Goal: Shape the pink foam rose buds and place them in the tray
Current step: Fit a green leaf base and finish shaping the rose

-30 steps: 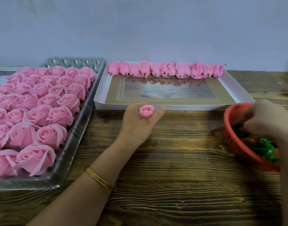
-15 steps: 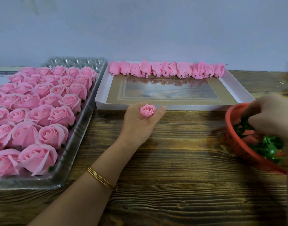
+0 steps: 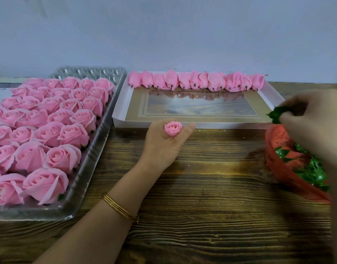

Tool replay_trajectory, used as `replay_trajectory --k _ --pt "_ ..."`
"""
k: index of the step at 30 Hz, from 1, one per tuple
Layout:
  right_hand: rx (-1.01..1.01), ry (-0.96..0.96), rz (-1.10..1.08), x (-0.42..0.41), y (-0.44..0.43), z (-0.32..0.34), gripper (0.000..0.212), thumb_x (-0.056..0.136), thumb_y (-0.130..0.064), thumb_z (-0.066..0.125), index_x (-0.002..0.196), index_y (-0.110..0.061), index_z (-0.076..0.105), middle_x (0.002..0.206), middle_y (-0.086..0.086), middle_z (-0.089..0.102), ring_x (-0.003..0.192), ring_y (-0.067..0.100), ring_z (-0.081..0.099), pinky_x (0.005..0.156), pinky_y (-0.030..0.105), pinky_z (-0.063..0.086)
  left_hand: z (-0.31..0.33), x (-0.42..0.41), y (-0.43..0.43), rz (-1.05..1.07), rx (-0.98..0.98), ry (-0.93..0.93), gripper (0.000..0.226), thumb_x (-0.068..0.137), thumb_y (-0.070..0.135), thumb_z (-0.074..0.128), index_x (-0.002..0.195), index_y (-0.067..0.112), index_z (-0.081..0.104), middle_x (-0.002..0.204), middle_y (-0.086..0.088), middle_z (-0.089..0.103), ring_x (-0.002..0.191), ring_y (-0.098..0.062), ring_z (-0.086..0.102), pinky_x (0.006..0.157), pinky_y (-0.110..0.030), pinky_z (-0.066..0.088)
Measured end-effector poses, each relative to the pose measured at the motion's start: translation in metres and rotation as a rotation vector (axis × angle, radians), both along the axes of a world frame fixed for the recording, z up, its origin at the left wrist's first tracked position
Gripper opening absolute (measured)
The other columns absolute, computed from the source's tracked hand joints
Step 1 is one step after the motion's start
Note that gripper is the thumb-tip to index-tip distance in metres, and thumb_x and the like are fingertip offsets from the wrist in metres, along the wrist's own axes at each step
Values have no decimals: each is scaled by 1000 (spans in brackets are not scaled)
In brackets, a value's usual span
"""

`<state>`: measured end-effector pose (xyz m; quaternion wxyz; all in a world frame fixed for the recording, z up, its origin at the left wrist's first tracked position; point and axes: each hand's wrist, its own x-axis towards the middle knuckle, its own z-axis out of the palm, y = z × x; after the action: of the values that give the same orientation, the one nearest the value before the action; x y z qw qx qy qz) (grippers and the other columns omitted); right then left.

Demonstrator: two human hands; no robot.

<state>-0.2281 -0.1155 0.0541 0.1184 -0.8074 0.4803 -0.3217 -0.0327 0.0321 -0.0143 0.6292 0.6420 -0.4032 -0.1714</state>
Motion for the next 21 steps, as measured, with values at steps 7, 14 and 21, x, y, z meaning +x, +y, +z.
replay_trajectory --k 7,14,21 --pt "462 -350 353 46 46 -6 31 83 9 53 78 -21 53 73 9 74 57 17 66 54 30 46 -2 4 -1 -19 20 70 44 92 29 65 56 5 55 50 -1 52 49 -10 48 58 -22 45" --pt "665 -342 424 71 58 -37 27 89 6 54 95 -12 73 68 -1 71 51 -5 55 52 4 39 -1 6 -3 -7 -11 246 41 93 30 63 56 12 60 51 1 57 49 -8 53 51 -19 45" --pt "966 -415 364 80 69 -51 30 94 2 48 91 -13 73 67 -1 70 41 -1 46 40 12 35 6 7 -4 -46 -45 460 43 96 28 57 55 17 54 64 -3 62 61 -13 53 66 -27 46"
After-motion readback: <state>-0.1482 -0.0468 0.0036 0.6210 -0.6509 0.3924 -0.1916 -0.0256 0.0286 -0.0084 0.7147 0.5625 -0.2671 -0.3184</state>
